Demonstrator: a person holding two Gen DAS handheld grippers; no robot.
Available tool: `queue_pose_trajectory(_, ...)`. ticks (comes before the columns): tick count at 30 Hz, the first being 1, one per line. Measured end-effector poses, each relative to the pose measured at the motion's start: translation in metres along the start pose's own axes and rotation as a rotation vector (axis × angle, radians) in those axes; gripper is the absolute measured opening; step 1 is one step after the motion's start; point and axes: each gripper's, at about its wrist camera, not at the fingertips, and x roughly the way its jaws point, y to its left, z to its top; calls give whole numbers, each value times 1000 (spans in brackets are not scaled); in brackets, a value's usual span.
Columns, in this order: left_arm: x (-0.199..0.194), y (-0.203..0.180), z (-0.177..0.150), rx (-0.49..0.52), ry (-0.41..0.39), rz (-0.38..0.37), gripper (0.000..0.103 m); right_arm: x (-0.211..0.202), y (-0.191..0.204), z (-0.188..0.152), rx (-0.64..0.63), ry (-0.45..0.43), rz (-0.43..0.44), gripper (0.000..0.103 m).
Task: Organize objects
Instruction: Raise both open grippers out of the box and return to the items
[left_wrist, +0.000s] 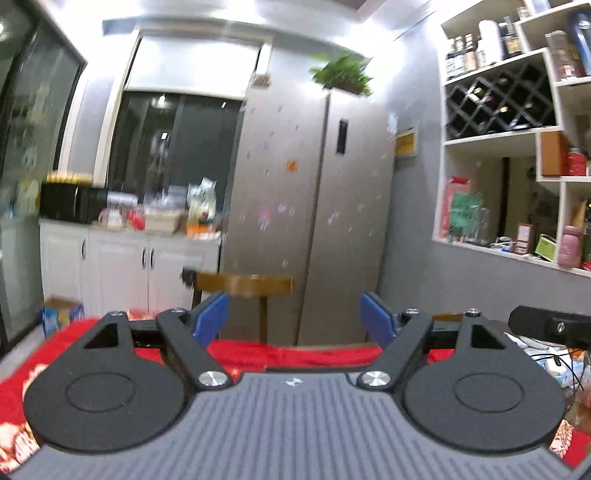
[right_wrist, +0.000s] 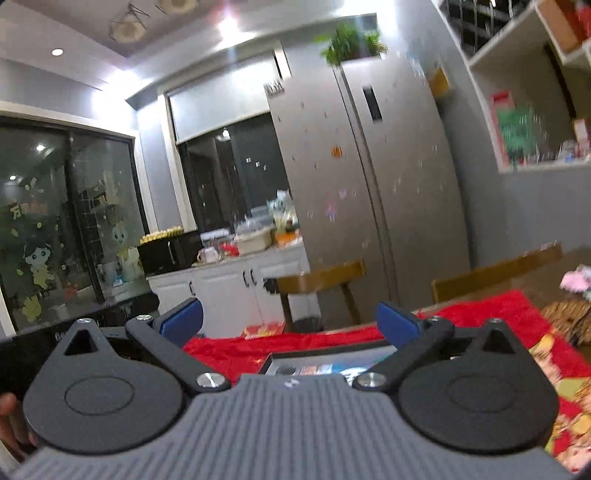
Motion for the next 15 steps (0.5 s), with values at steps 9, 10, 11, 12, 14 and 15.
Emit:
queue_pose_trajectory(9, -48, -73, -10, 142, -68, 111, 83, -50, -4, -3, -143, -176, -48, 103)
queue_pose_trajectory(10, -51, -76, -12, 138, -71, 107, 83, -51, -7, -3, -137, -175, -35, 103)
queue_pose_trajectory(11, -54, -79, -16, 130, -76, 104, 83, -51, -8, -3, -128, -174, -23, 103)
queue_pose_trajectory(12, -55, -81, -19, 123, -79, 103, 83, -51, -13, -4, -112, -173, -11, 103)
queue_pose_trajectory(14, -53, -81, -28, 116, -81, 109, 83, -48, -21, -10, -77, -161, 0, 103)
queue_pose_trajectory(15, -53, -82, -33, 115, -75, 114, 83, -46, -26, -14, -60, -147, -4, 103)
